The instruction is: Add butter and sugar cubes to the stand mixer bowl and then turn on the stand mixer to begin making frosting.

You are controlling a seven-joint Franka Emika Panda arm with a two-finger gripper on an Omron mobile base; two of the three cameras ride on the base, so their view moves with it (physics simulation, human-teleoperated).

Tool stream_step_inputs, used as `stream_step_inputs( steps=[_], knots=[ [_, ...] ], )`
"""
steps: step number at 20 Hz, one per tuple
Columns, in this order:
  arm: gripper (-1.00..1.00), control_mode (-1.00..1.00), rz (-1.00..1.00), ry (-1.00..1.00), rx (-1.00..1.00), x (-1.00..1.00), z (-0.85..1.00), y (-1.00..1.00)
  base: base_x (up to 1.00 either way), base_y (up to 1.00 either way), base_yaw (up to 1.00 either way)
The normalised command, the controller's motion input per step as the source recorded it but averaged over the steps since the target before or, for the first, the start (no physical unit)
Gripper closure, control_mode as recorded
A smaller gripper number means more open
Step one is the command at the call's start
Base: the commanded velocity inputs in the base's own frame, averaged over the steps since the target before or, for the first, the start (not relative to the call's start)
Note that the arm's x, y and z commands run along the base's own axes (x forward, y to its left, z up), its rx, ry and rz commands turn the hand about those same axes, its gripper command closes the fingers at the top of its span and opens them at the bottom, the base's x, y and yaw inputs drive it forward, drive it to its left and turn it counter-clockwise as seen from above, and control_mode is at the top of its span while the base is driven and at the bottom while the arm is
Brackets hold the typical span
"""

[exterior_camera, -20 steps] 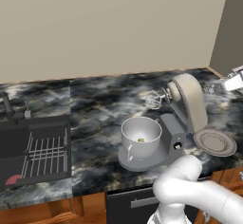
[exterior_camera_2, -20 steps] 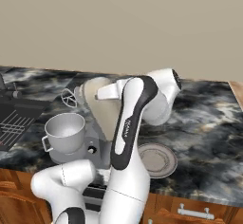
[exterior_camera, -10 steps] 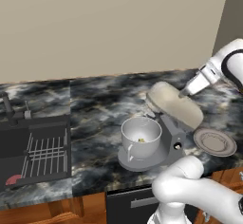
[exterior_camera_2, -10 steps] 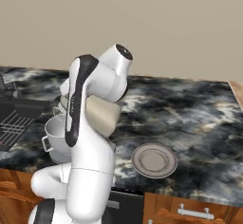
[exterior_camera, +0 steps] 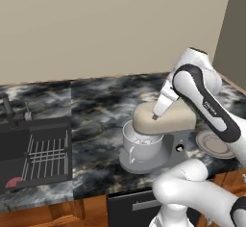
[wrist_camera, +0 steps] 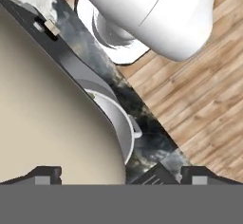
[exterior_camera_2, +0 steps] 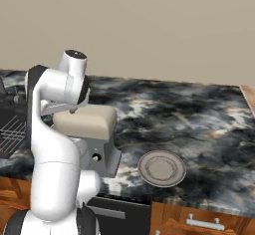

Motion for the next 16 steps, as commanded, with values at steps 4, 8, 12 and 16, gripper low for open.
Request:
stream_step_inputs(
  steps=[4, 8, 12, 16],
  knots=[
    [-1.00, -1.00, 0.01, 0.04, -0.22, 0.01, -0.60, 0.08, 0.00, 0.00, 0.00],
    [-1.00, -1.00, -0.02, -0.17, -0.05, -0.44, -0.05, -0.11, 0.00, 0.00, 0.00],
    [-1.00, -1.00, -0.11, -0.36, 0.00, -1.00, -0.04, -0.44, 0.00, 0.00, 0.00],
    [-1.00, -1.00, -0.14, -0.35, 0.00, -0.99, -0.25, -0.46, 0.00, 0.00, 0.00]
  ],
)
